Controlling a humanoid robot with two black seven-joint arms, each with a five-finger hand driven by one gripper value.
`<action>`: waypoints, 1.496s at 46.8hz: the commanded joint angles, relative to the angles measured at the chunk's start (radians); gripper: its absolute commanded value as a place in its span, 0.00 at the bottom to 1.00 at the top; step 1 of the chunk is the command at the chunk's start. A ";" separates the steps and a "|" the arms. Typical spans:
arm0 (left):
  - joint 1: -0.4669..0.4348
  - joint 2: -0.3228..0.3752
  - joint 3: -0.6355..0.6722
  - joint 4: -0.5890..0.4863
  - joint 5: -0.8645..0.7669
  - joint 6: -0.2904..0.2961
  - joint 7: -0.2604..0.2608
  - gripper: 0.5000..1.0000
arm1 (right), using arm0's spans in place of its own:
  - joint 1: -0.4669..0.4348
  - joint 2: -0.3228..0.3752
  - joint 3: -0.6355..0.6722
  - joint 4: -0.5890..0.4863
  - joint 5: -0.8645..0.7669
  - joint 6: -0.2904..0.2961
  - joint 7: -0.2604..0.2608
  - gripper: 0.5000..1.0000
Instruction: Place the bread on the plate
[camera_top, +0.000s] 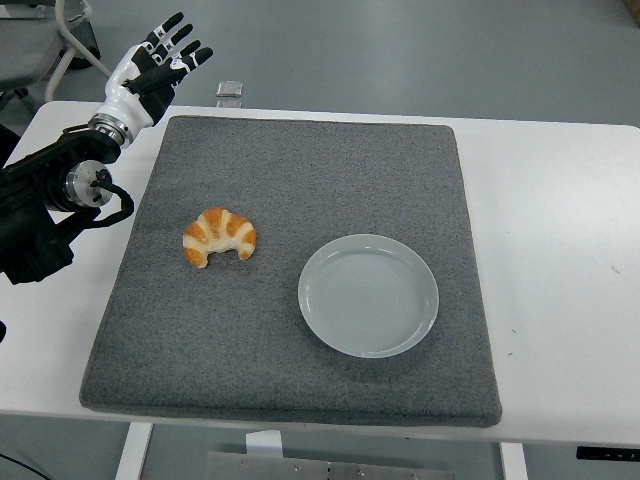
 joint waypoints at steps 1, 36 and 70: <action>0.005 0.003 0.000 0.000 0.010 -0.038 0.000 0.98 | 0.000 0.000 0.000 0.000 0.001 0.000 0.000 0.86; 0.003 0.030 -0.014 -0.029 -0.001 -0.055 0.003 0.98 | -0.002 0.000 0.000 0.000 -0.001 0.000 0.000 0.86; -0.242 0.446 0.297 -0.687 0.077 0.318 0.078 0.98 | -0.002 0.000 0.000 0.002 0.001 0.002 0.000 0.86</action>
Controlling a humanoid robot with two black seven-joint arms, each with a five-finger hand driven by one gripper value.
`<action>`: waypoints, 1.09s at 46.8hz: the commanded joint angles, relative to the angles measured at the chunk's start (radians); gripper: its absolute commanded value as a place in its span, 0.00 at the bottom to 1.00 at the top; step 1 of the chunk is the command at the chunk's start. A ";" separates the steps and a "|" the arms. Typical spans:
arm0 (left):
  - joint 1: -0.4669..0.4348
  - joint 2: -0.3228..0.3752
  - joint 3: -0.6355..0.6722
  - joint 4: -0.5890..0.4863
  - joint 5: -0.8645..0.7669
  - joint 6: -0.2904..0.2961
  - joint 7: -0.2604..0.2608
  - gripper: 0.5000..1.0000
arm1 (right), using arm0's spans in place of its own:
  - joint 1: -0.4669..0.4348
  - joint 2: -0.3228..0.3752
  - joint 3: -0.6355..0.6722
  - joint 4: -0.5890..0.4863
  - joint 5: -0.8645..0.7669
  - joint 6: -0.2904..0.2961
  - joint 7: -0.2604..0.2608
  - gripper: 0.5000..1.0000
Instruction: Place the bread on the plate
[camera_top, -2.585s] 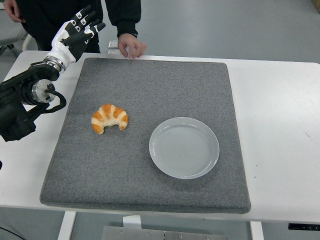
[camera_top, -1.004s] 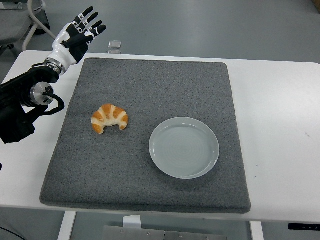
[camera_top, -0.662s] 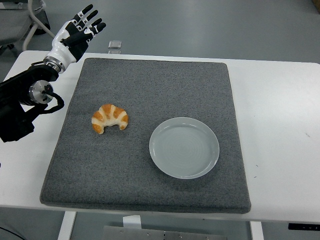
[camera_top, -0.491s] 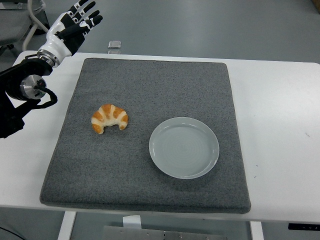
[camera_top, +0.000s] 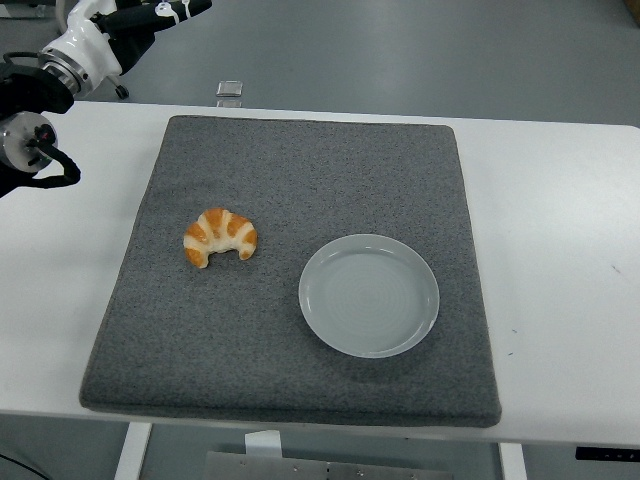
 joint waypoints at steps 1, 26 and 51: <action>-0.080 0.025 0.129 -0.014 0.051 0.001 0.001 0.98 | 0.000 0.000 0.000 0.001 -0.001 0.000 0.000 0.86; -0.243 0.117 0.470 -0.106 0.648 -0.021 0.001 0.98 | 0.000 0.000 0.001 0.001 0.000 0.000 0.000 0.86; -0.087 0.110 0.473 -0.100 0.772 -0.010 -0.011 0.98 | 0.002 0.000 0.001 0.001 0.000 -0.002 0.000 0.86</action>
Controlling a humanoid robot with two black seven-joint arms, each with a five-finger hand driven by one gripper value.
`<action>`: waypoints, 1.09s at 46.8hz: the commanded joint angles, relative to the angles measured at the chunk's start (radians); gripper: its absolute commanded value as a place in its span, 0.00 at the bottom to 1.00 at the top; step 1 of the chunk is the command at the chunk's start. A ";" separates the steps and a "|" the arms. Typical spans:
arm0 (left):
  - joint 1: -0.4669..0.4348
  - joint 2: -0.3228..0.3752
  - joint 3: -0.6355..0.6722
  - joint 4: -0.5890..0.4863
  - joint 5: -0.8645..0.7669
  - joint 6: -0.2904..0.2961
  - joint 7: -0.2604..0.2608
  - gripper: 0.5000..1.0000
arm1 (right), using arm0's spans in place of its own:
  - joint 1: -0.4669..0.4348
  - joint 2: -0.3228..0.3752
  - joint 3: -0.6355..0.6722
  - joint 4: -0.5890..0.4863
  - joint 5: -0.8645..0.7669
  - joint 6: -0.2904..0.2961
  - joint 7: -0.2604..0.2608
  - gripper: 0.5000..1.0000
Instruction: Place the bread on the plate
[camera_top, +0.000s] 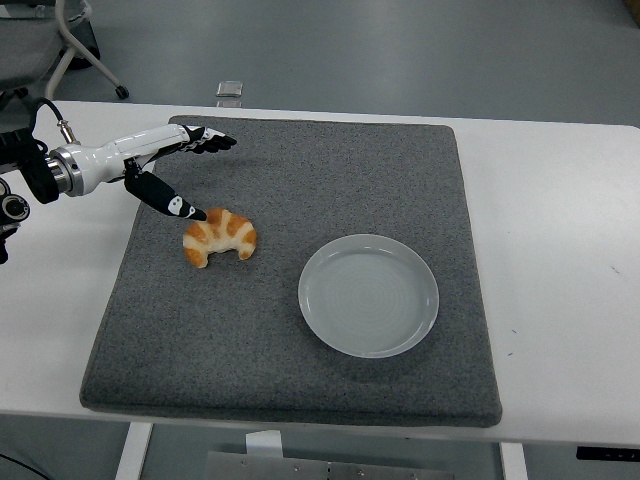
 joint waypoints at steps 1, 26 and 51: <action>0.009 -0.006 0.000 0.000 0.001 0.002 0.000 0.98 | 0.000 0.000 0.000 0.000 0.000 0.000 0.000 0.86; 0.140 -0.080 -0.003 0.036 0.136 0.180 -0.038 0.98 | 0.000 0.000 0.000 -0.002 0.000 0.002 0.000 0.86; 0.256 -0.173 -0.084 0.154 0.131 0.193 -0.071 0.98 | 0.000 0.000 0.000 -0.002 -0.001 0.000 0.000 0.86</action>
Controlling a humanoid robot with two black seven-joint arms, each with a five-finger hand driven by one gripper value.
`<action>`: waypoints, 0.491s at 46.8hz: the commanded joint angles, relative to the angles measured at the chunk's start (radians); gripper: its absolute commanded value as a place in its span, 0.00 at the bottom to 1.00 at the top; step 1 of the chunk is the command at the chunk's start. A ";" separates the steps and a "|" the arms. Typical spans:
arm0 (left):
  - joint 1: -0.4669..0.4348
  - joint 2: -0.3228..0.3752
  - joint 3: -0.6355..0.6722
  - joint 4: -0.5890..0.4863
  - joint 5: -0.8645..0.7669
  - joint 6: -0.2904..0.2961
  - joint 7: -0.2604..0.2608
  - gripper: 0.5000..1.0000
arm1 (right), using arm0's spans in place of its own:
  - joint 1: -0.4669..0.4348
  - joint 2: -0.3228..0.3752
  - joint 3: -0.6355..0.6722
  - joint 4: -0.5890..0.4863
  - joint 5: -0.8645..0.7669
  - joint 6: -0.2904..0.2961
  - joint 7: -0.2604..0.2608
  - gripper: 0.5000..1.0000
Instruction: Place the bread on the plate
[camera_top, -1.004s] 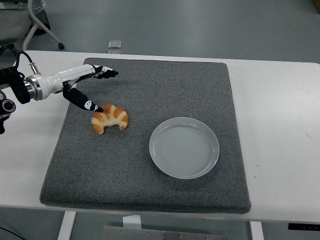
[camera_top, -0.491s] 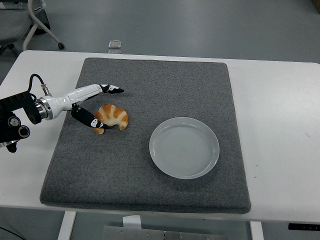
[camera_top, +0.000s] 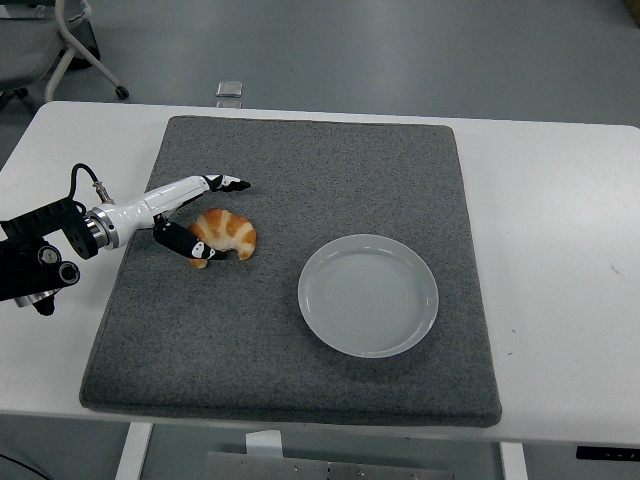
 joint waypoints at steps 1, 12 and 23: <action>0.004 -0.004 0.000 0.004 -0.004 0.000 -0.002 0.98 | 0.000 0.000 0.000 0.000 0.000 0.001 0.000 0.86; 0.008 -0.039 -0.003 0.068 -0.013 0.001 -0.015 0.96 | 0.000 0.000 0.000 0.000 0.000 -0.001 0.000 0.86; 0.022 -0.060 -0.034 0.105 -0.020 0.003 -0.018 0.75 | 0.000 0.000 0.000 0.000 -0.001 0.001 0.000 0.86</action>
